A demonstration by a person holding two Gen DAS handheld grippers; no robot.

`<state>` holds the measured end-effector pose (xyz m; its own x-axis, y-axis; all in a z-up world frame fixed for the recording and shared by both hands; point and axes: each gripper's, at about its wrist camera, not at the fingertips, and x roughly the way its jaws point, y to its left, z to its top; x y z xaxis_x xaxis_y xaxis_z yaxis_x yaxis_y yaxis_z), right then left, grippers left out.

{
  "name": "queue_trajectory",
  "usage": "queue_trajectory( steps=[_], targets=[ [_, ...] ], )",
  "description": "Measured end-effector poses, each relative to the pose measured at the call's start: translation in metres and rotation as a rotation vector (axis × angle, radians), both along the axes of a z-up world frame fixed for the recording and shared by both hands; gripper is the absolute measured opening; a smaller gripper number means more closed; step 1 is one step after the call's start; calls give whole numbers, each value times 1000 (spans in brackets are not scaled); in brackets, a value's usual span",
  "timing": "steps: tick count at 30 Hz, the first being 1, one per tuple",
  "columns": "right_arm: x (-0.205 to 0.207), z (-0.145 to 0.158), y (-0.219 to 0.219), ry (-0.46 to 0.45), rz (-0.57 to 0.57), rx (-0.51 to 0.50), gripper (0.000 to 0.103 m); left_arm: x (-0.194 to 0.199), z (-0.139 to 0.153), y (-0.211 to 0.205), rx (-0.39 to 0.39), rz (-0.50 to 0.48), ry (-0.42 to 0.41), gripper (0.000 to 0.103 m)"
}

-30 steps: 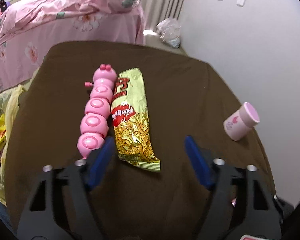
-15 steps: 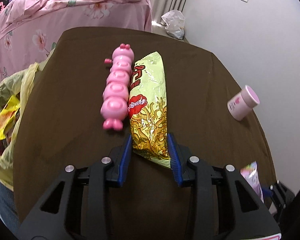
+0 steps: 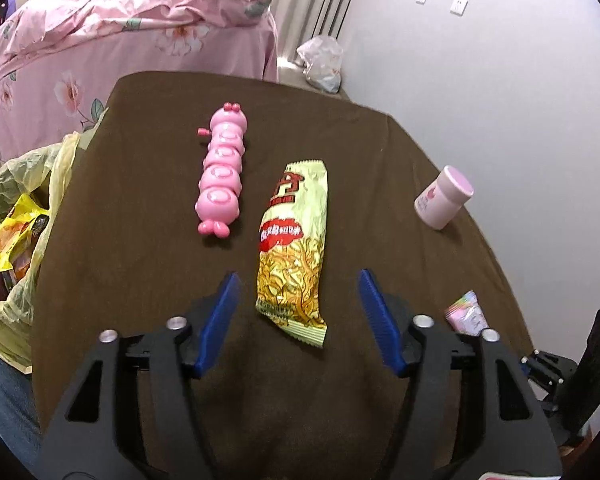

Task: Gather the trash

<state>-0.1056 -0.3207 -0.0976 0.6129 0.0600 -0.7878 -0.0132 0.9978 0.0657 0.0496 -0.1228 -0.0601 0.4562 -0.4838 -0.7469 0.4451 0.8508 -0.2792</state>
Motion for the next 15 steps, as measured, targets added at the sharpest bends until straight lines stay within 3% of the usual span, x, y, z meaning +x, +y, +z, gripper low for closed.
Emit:
queue_trajectory(
  steps=[3, 5, 9, 11, 15],
  targets=[
    [1, 7, -3, -31, 2, 60, 18, 4, 0, 3, -30, -3, 13, 65],
    [2, 12, -4, -56, -9, 50, 18, 6, -1, 3, -41, 3, 13, 66],
    [5, 21, -10, -96, -34, 52, 18, 14, -1, -3, -57, -6, -15, 87],
    [7, 23, -12, -109, -46, 58, 18, 26, -1, -14, -40, -27, 0, 87],
    [9, 23, -14, -116, -50, 53, 18, 52, -6, -42, 81, -54, -15, 87]
  ],
)
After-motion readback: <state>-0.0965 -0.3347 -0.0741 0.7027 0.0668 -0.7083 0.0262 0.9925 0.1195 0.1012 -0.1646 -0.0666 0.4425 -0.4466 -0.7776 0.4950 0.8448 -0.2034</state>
